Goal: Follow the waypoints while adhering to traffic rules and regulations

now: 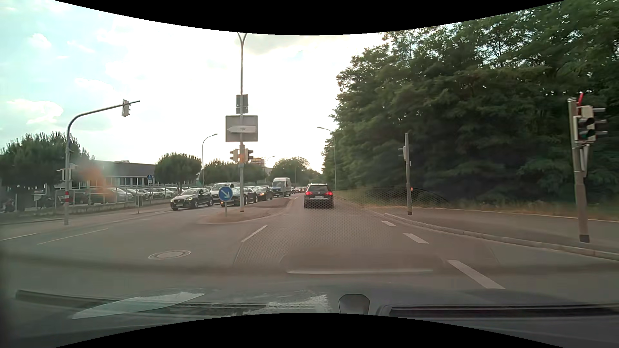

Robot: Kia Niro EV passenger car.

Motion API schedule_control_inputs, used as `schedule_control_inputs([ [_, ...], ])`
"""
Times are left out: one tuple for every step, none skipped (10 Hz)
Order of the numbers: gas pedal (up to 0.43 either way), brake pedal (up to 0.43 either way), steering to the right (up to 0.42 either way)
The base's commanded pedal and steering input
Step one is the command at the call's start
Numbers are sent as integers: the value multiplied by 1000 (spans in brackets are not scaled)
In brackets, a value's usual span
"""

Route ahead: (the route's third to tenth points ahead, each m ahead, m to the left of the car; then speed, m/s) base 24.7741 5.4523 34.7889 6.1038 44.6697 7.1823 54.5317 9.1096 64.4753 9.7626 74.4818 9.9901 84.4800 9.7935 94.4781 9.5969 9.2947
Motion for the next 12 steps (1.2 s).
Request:
schedule_control_inputs([
  [157, 0, -21],
  [157, 0, -22],
  [157, 0, -21],
  [157, 0, -21],
  [150, 0, -21],
  [150, 0, -20],
  [150, 0, -19],
  [138, 0, -18],
  [130, 0, -16],
  [130, 0, -15],
  [130, 0, -15],
  [130, 0, -15],
])
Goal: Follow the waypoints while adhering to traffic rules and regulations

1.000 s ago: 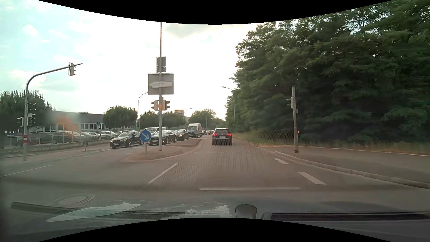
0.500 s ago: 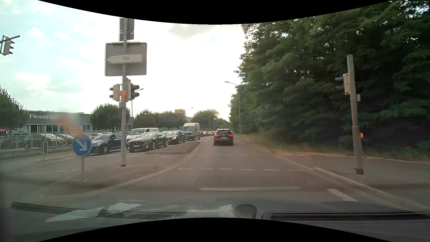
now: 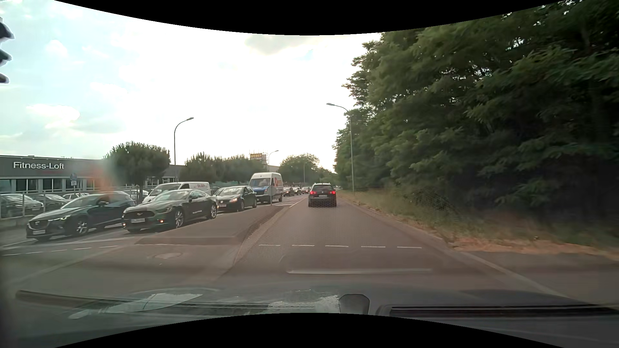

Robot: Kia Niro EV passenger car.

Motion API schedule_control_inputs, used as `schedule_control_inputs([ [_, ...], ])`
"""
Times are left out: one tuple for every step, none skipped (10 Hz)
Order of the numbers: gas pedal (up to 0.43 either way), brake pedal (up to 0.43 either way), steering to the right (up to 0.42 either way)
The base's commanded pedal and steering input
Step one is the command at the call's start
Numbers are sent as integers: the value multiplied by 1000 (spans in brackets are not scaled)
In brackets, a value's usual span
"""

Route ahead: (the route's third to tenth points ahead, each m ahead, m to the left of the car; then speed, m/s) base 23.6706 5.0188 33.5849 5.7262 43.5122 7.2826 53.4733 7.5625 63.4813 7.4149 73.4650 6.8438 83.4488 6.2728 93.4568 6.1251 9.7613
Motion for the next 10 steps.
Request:
schedule_control_inputs([
  [130, 0, -15],
  [130, 0, -14],
  [118, 0, -14],
  [118, 0, -14],
  [118, 0, -14],
  [110, 0, -14],
  [110, 0, -14],
  [98, 0, -13],
  [98, 0, -12],
  [87, 0, -12],
])
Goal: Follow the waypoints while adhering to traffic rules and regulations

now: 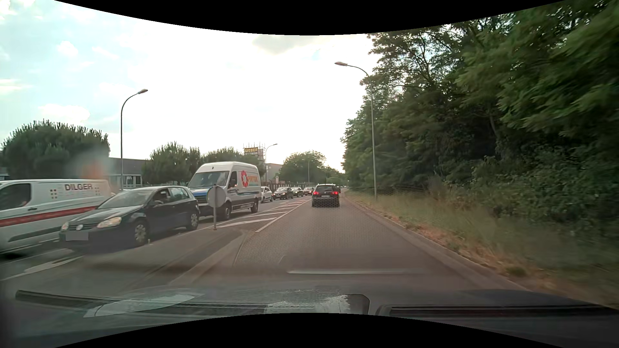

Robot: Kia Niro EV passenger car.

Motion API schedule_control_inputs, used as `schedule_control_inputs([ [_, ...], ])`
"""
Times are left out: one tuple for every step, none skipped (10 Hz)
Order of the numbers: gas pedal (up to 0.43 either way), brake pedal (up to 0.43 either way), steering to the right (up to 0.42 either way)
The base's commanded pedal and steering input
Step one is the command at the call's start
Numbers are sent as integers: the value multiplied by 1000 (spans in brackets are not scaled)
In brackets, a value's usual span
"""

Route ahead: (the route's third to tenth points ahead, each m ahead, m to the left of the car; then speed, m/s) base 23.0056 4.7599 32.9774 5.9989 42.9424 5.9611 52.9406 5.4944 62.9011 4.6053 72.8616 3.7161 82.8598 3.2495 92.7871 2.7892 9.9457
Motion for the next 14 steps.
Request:
schedule_control_inputs([
  [87, 0, -10],
  [87, 0, -9],
  [87, 0, -7],
  [87, 0, -6],
  [87, 0, -6],
  [87, 0, -5],
  [87, 0, -5],
  [87, 0, -5],
  [87, 0, -5],
  [87, 0, -4],
  [87, 0, -4],
  [87, 0, -4],
  [87, 0, -3],
  [87, 0, -1],
])
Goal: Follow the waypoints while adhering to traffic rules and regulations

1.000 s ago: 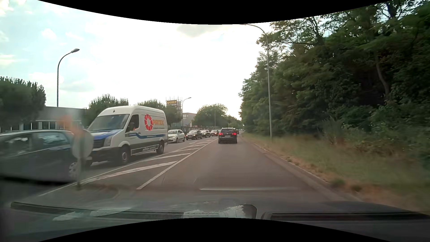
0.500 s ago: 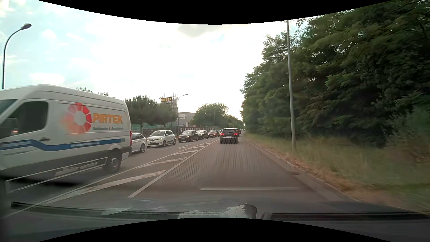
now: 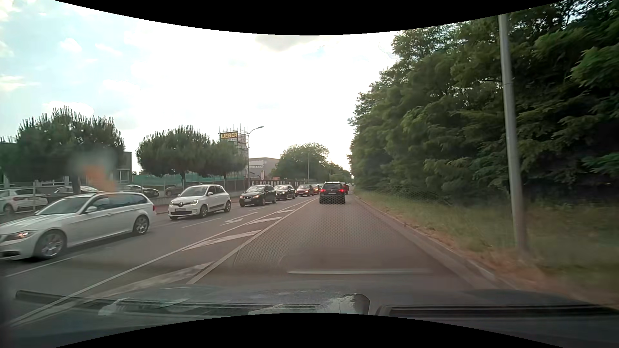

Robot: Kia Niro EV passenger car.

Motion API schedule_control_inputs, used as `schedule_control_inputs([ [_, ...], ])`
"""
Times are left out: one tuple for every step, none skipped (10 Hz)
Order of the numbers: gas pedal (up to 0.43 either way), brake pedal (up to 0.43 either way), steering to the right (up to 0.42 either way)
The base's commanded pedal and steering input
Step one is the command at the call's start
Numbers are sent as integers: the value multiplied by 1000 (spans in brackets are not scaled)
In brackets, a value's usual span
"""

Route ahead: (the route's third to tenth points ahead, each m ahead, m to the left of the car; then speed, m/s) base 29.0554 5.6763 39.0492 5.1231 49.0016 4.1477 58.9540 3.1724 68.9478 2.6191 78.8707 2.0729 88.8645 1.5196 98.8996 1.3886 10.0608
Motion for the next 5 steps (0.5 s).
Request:
schedule_control_inputs([
  [87, 0, 1],
  [87, 0, 3],
  [87, 0, 4],
  [87, 0, 5],
  [87, 0, 6],
])
